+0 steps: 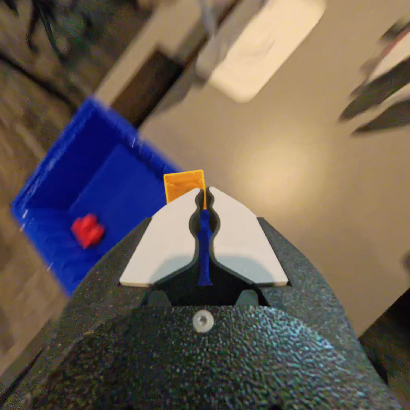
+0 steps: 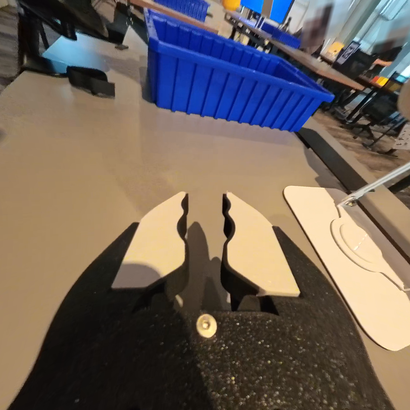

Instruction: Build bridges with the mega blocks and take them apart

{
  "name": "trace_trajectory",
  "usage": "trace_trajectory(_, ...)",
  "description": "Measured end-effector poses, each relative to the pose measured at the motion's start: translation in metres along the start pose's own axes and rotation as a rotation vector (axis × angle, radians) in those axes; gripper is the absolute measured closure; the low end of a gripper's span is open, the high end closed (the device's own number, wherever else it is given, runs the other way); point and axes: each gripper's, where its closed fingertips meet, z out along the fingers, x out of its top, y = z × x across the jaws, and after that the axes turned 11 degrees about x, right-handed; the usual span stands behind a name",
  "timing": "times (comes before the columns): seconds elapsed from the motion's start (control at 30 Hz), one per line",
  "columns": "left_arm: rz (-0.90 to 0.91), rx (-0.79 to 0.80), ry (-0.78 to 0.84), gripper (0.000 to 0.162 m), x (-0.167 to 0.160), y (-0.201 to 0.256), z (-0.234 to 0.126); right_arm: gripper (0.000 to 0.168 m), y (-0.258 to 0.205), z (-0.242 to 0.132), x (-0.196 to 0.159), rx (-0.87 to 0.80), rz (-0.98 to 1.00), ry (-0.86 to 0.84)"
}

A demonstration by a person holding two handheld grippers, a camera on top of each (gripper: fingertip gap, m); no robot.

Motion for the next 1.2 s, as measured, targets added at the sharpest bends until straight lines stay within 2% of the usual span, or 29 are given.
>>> trace_trajectory(0.03, -0.038, -0.025, 0.126, 0.160, 0.030, 0.022, -0.005, 0.138, 0.003, -0.004, 0.003, -0.017, 0.014, 0.030)
trace_trajectory(0.13, -0.150, -0.143, 0.508, 0.160, 0.107, 0.090, -0.012, 0.135, 0.016, -0.019, 0.015, -0.052, 0.091, 0.166)
trace_trajectory(0.23, -0.286, -0.261, 0.809, 0.160, 0.155, 0.145, 0.004, 0.131, 0.029, -0.040, 0.027, -0.076, 0.170, 0.296)
trace_trajectory(0.33, -0.417, -0.409, 0.997, 0.160, 0.181, 0.190, 0.032, 0.126, 0.035, -0.063, 0.042, -0.042, 0.262, 0.461)
trace_trajectory(0.43, -0.488, -0.516, 1.111, 0.160, 0.187, 0.219, 0.049, 0.116, 0.042, -0.080, 0.048, 0.002, 0.383, 0.599)
trace_trajectory(0.53, -0.575, -0.629, 1.142, 0.160, 0.179, 0.236, 0.061, 0.113, 0.048, -0.088, 0.051, 0.045, 0.458, 0.693)
trace_trajectory(0.67, -0.638, -0.738, 1.100, 0.160, 0.167, 0.257, 0.075, 0.111, 0.049, -0.087, 0.051, 0.097, 0.485, 0.756)
trace_trajectory(0.9, -0.623, -0.835, 1.019, 0.160, 0.166, 0.272, 0.086, 0.132, 0.057, -0.091, 0.047, 0.083, 0.525, 0.774)
trace_trajectory(1.0, -0.647, -0.836, 0.959, 0.159, 0.164, 0.270, 0.096, 0.133, 0.062, -0.089, 0.040, 0.050, 0.538, 0.706)
trace_trajectory(1.1, -0.602, -0.780, 0.890, 0.148, 0.159, 0.265, 0.106, 0.132, 0.066, -0.088, 0.037, 0.022, 0.512, 0.601)
trace_trajectory(1.2, -0.513, -0.687, 0.810, 0.142, 0.149, 0.256, 0.114, 0.133, 0.073, -0.083, 0.018, -0.033, 0.480, 0.336)
